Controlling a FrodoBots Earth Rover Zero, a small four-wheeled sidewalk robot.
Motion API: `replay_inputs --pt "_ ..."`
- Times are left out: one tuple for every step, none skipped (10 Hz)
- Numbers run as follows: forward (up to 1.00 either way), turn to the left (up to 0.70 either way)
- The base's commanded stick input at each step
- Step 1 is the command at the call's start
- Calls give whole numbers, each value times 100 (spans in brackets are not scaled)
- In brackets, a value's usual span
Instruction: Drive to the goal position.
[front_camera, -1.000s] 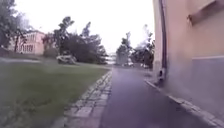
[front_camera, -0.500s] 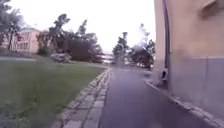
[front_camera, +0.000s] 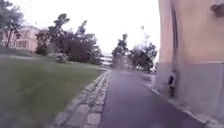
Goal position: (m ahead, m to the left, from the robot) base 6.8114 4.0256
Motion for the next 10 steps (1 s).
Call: replay_inputs --pt "70 0" --pt "70 0" --pt "70 0" --pt "70 0" --pt "70 0" --pt "70 0" --pt "70 0" --pt "70 0" --pt "70 0" --pt "70 0"
